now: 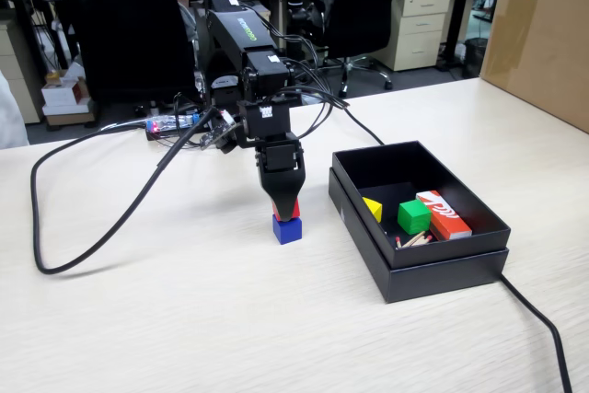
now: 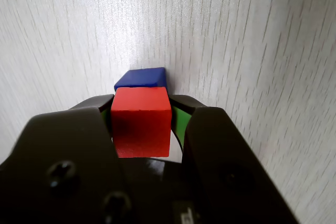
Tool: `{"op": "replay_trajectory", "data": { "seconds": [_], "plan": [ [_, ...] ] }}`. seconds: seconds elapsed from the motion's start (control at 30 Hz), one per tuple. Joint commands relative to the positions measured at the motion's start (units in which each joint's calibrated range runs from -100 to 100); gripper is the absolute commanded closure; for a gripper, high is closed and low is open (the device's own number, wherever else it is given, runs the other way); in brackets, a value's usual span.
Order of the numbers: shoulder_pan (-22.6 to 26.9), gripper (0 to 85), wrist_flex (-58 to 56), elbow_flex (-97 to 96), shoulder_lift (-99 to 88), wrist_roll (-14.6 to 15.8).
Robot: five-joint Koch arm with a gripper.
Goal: Put the red cube on top of the blue cube
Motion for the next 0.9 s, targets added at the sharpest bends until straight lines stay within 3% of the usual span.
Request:
{"op": "replay_trajectory", "data": {
  "seconds": [0.0, 0.1, 0.27, 0.37, 0.43, 0.87],
  "plan": [
    [0.0, 71.6, -0.33, 4.47, -0.73, 0.1],
    [0.0, 62.2, -0.33, 4.47, -0.27, 0.0],
    [0.0, 60.9, -0.33, 4.65, 0.08, 0.0],
    [0.15, 49.6, -0.33, 4.47, 0.08, -0.15],
    [0.24, 46.7, -0.33, 4.47, 0.08, -0.15],
    [0.68, 38.6, -0.76, 3.92, -4.97, -0.2]
  ]
}}
